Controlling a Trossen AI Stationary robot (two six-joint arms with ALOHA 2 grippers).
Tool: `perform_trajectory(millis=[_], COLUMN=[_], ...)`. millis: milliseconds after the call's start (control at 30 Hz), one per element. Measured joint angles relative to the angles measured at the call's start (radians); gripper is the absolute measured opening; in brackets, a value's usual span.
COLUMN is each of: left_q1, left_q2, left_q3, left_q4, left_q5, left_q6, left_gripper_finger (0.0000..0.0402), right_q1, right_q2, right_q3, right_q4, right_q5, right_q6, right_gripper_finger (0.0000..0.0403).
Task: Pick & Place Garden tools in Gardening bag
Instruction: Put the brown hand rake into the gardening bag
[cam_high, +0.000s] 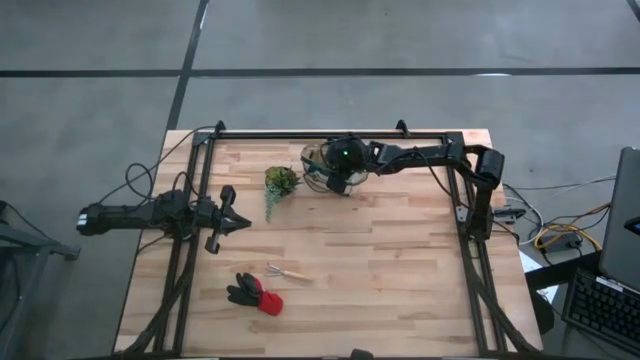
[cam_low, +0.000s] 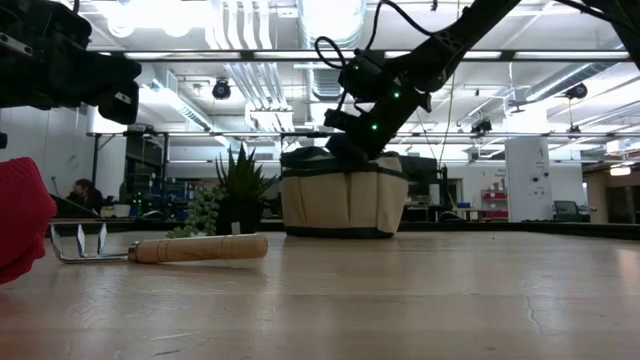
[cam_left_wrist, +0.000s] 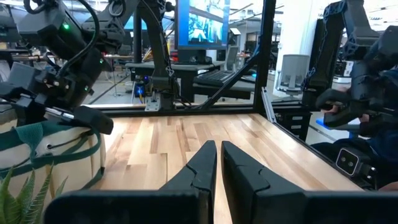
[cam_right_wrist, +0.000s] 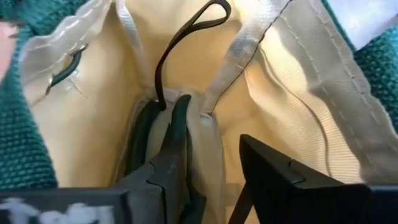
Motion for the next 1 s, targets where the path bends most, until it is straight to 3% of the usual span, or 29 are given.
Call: perform_trajectory(millis=[467,1000], left_q1=[0.0,0.0], left_q2=[0.0,0.0], left_q3=[0.0,0.0], left_q4=[0.0,0.0], left_q5=[0.0,0.0], left_q6=[0.0,0.0], left_gripper_finger=[0.0028,0.0028], right_q1=[0.04,0.222], right_q2=[-0.018,-0.028], right_q3=[0.194,0.35], right_q4=[-0.225,-0.324], right_q5=[0.004,0.004], right_q6=[-0.003,-0.056], right_gripper_finger=[0.0185,0.0187])
